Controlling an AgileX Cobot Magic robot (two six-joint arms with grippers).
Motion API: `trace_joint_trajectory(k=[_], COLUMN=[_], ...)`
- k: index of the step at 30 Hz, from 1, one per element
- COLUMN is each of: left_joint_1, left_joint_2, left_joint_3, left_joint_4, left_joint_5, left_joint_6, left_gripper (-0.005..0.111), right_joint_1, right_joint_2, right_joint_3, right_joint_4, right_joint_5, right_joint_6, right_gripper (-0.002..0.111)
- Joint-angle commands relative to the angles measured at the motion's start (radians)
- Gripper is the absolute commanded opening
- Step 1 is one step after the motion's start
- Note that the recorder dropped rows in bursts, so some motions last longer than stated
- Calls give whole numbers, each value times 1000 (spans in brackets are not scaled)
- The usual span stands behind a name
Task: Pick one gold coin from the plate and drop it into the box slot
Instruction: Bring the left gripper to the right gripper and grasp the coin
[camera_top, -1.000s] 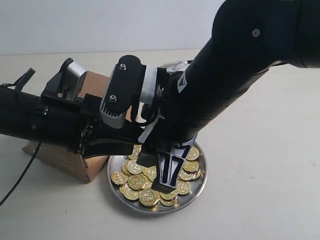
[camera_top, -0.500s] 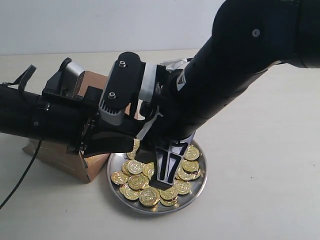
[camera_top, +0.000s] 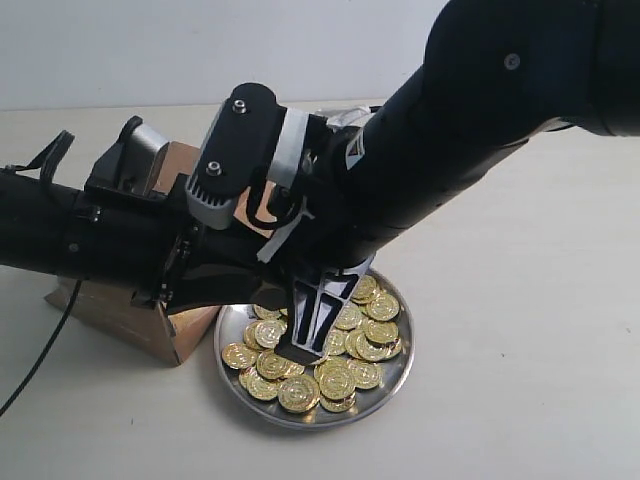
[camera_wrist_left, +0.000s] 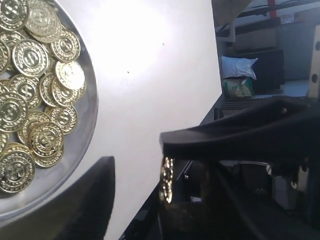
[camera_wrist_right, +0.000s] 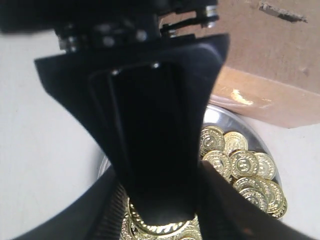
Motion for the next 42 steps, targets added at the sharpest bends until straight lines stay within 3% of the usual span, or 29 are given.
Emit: trace_joint_trajectory(k=[1, 3, 6, 8, 19, 23, 32, 38, 42], left_joint_1=[-7, -7, -7, -7, -7, -7, -7, -7, -5], left_joint_2=[1, 1, 1, 1, 1, 1, 1, 1, 1], left_joint_3=[-8, -8, -8, -8, -8, -8, -8, -8, -8], left_joint_4=[2, 3, 3, 3, 3, 3, 3, 26, 26], left_joint_5=[-12, -12, -12, -8, -6, -1, 4, -2, -15], left_joint_6=[1, 1, -2, 1, 2, 28, 30, 30, 30], left_gripper=[51, 50, 31, 25, 22, 0, 0, 0, 0], right_joint_1=[1, 1, 1, 1, 1, 1, 1, 1, 1], right_joint_2=[-9, -9, -9, -9, -9, -9, -9, -9, -9], right_joint_3=[2, 2, 2, 2, 2, 2, 2, 2, 2], right_joint_4=[35, 35, 35, 35, 34, 34, 34, 29, 29], right_joint_5=[-31, -33, -33, -33, -99, -99, -99, -113, -118], right_joint_6=[-3, -3, -3, -3, -3, -3, -3, -3, -3], right_gripper=[19, 19, 19, 19, 19, 19, 20, 48, 50])
